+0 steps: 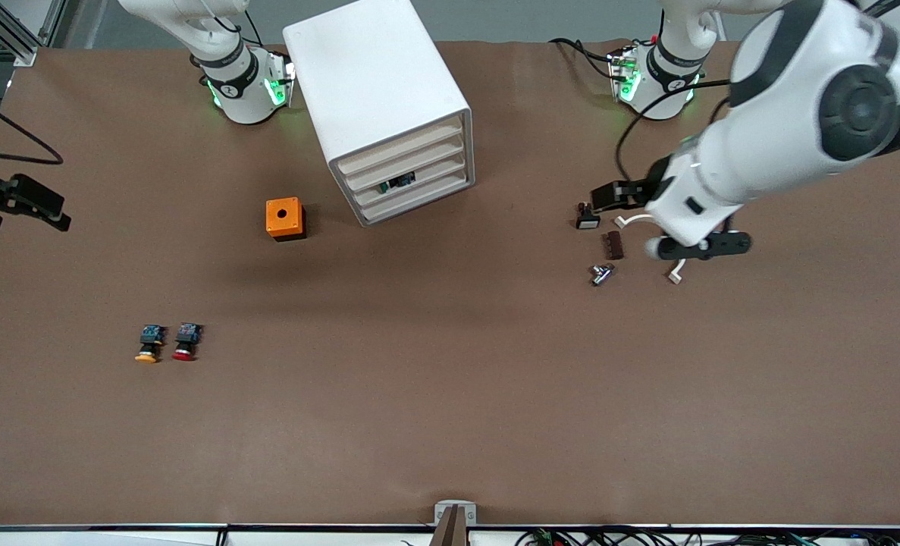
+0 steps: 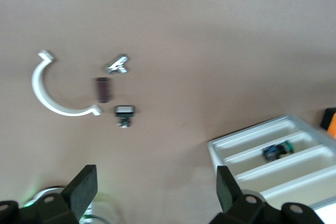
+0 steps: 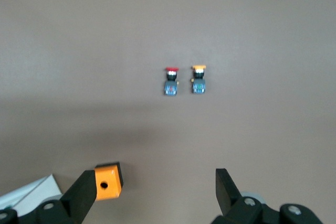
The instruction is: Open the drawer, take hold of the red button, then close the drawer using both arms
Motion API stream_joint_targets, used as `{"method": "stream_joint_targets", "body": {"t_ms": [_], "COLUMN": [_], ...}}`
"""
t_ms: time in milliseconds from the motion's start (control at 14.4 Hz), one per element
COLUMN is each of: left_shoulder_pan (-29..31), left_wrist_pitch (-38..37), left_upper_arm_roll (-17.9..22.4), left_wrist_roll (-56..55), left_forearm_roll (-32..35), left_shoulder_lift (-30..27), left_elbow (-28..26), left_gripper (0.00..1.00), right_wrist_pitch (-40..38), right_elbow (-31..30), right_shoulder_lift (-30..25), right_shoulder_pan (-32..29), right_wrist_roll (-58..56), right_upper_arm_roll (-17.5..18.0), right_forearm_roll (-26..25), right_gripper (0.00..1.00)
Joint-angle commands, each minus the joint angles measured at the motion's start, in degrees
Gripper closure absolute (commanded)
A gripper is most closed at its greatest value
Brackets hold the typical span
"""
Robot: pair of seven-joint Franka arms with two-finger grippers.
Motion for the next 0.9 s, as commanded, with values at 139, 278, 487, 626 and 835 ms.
{"method": "stream_joint_targets", "body": {"t_ms": [139,278,487,626,835], "left_shoulder_pan": [5.69,4.29,4.20,4.37,4.90], "left_wrist_pitch": [-3.28,-3.36,-3.01,-0.83,5.15], "left_upper_arm_roll": [1.11,6.73,12.01,13.51,13.34], "left_wrist_roll": [15.60,20.53,28.79,29.34,29.34], "left_forearm_roll": [5.86,7.10,8.77,9.55,10.35], "left_shoulder_lift": [-7.35,-11.04,-13.51,-13.43,-13.43], "left_elbow": [-6.85,-10.62,-12.48,-12.75,-12.93], "left_gripper": [0.00,0.00,0.00,0.00,0.00], "right_wrist_pitch": [-1.32,-1.14,-0.01,3.06,3.52], "right_elbow": [0.21,0.12,-0.75,-3.56,-4.37], "right_shoulder_lift": [-3.20,-3.46,-3.82,-4.69,-5.14], "right_shoulder_pan": [-0.31,-0.31,-0.48,-0.57,-0.39], "right_wrist_roll": [0.22,0.22,0.22,0.13,0.13], "right_upper_arm_roll": [0.13,0.13,-0.05,-0.14,-0.05], "right_forearm_roll": [0.92,0.92,0.92,0.92,0.84], "right_gripper": [0.00,0.00,0.00,0.00,0.00]}}
